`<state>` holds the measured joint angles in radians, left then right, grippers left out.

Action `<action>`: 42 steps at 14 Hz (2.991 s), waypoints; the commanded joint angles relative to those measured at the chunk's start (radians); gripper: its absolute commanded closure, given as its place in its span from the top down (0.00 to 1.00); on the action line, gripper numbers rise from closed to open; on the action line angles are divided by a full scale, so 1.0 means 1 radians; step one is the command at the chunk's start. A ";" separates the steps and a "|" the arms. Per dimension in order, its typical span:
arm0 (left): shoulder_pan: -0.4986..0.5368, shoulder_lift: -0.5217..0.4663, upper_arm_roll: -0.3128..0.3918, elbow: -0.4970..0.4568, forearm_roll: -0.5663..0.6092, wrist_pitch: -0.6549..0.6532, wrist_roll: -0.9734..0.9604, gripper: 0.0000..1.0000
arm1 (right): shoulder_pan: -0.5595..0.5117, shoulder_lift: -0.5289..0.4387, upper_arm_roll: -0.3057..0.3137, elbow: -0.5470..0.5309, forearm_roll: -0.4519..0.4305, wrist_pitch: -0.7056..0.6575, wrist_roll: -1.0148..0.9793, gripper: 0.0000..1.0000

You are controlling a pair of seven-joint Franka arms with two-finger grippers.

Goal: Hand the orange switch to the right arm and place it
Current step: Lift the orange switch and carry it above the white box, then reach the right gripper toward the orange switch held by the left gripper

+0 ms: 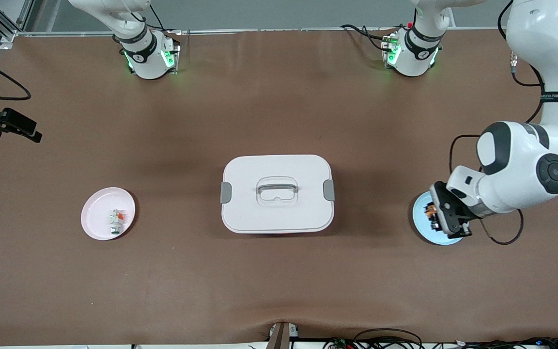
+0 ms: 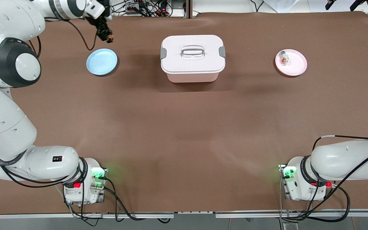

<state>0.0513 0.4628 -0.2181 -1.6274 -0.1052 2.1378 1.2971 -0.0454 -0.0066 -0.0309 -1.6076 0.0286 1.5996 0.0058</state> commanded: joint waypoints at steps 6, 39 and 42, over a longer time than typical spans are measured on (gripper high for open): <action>-0.007 -0.001 -0.248 0.147 -0.091 -0.027 -0.336 0.00 | -0.014 -0.015 0.009 -0.014 -0.001 0.000 -0.010 1.00; -0.309 0.080 -0.429 0.324 -0.053 0.103 -0.668 0.00 | 0.340 0.143 0.011 -0.020 0.709 0.195 0.427 1.00; -0.318 0.091 -0.426 0.324 -0.051 0.105 -0.668 0.00 | 0.400 0.171 0.011 -0.017 0.709 0.279 0.482 1.00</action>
<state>-0.2545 0.5473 -0.6508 -1.3133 -0.1711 2.2345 0.6233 0.3147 0.1316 -0.0105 -1.6569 0.7228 1.8467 0.4416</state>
